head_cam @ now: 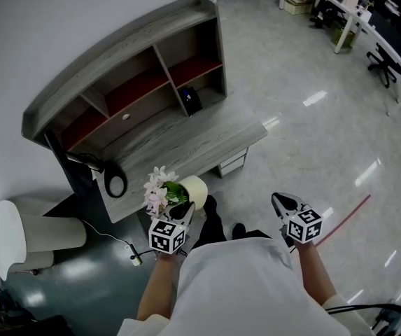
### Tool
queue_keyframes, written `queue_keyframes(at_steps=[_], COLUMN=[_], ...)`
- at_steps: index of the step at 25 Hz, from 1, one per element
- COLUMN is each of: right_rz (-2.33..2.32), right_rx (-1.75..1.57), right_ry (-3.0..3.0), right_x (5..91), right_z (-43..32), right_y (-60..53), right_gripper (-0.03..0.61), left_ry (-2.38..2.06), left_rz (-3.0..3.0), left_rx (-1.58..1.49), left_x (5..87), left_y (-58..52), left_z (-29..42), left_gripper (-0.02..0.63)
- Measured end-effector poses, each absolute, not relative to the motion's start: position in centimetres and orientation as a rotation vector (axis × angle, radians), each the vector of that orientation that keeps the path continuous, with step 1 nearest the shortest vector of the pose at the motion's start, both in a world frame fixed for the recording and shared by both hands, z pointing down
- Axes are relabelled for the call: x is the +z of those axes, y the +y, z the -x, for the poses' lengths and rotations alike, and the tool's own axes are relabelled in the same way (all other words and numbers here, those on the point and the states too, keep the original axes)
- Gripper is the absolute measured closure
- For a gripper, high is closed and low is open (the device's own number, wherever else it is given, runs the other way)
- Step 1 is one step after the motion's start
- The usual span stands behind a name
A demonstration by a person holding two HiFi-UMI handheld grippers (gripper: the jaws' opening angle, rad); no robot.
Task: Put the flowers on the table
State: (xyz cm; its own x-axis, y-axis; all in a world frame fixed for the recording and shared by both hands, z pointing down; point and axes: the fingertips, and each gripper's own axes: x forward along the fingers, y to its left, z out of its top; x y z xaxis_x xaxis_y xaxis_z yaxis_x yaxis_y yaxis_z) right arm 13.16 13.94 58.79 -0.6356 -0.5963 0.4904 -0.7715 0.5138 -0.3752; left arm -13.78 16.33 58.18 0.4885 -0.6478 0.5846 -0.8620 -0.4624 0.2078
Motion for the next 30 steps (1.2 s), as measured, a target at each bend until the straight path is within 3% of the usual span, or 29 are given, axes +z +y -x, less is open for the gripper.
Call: queue_keyframes(at_steps=[30], right_rz=[-1.42], right_rx=[0.947], right_ry=[-2.252], right_x=[59.8], right_z=[-6.7], right_y=[0.1], right_gripper=[0.558], left_ry=[-0.876], left_rz=[-2.436], left_rx=[0.826], left_x=[62.5], left_y=[-3.0], left_z=[19.1], left_gripper=[0.561])
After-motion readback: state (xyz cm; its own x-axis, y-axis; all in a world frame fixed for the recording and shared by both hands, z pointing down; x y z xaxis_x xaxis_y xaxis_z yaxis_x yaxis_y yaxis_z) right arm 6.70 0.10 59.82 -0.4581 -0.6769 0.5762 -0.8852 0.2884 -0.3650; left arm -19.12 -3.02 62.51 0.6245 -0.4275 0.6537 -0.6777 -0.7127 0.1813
